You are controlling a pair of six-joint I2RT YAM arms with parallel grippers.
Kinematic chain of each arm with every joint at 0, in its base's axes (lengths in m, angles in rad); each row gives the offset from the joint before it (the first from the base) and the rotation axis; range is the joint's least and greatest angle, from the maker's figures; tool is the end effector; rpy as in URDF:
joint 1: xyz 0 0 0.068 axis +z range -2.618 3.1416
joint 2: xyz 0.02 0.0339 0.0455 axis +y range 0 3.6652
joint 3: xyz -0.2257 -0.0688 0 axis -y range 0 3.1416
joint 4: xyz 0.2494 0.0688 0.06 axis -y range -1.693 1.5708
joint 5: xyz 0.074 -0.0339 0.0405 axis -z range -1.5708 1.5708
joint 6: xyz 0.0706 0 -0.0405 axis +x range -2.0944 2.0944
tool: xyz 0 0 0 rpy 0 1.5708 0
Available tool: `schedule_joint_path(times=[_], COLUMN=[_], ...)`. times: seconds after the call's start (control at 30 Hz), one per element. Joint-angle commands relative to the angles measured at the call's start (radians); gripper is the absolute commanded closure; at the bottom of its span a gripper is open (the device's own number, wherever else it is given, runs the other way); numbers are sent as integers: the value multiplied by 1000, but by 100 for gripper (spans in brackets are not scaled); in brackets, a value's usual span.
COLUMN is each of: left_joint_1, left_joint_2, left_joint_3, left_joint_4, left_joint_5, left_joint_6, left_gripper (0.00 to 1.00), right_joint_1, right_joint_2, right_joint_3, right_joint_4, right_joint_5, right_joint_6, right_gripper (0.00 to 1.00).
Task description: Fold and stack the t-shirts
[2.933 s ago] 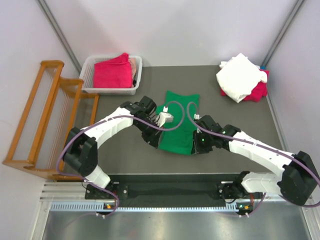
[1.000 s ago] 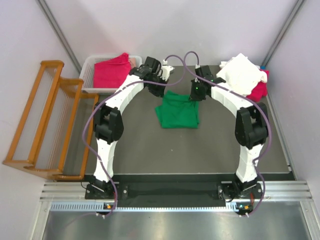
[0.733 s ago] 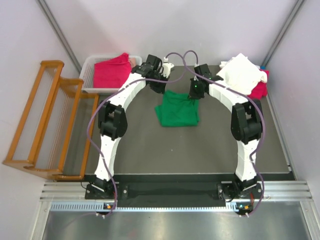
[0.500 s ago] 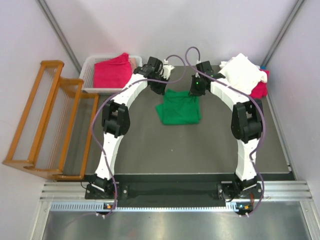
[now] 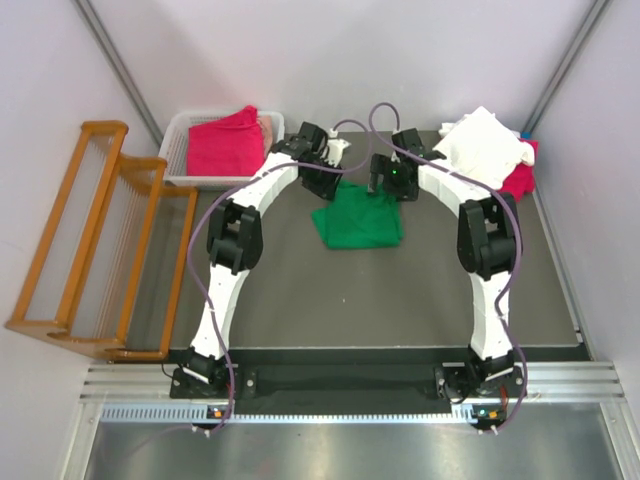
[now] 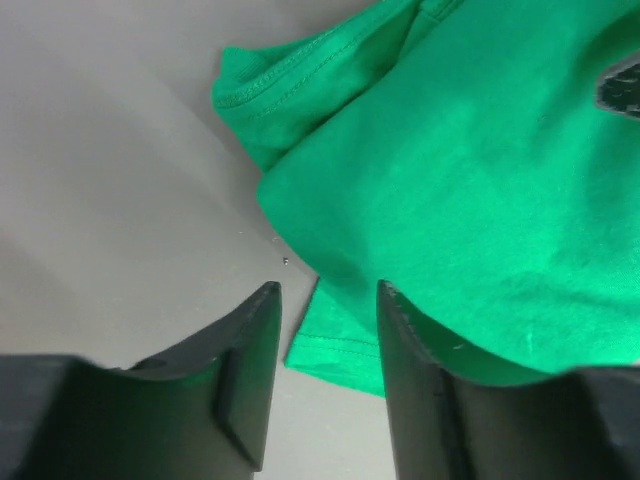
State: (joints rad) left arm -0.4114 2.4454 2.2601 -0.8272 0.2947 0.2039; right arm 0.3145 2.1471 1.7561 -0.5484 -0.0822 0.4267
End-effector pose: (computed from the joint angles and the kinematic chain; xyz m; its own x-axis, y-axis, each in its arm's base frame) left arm 0.4724 -0.2285 0.1512 -0.6552 0.4973 -0.5686 0.6702 0.7299 -0.1340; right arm 0.4562 0.1545 0.1466 -0.8455 0.1587 -0.5099 -0.0049 0.9525 0.3046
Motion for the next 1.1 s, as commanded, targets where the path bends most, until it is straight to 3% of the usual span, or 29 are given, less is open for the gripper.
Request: schedule_joint_path(times=[0.0,0.1,0.17,0.5,0.67,1.07], left_joint_1=[13,26,37,60,71,109], left_joint_2=[-72,-105,-126,-273,-301,-453], left_joint_3=[-54,-83,-88,-209,-231,-359], left_joint_4=[57,72,73,106,73,53], left_joint_5=[-6,-22,-20,86,170,198], left_joint_6=[-9,-4,-11,-113,-135,-132], left_gripper=[37,25,22,21,21,22], right_joint_1=[-17,-17,-18,-22,-32,-46], right_joint_2=[43,48,37,-35,16,125], right_joint_3=[68,72,66,39,88,82], right_joint_4=[13,5,4,13,7,77], right_joint_5=[42,67,76,150,119,0], right_joint_6=[-23,-40,-54,-109,-105,-97], right_gripper=[3,2,2,2,3,11])
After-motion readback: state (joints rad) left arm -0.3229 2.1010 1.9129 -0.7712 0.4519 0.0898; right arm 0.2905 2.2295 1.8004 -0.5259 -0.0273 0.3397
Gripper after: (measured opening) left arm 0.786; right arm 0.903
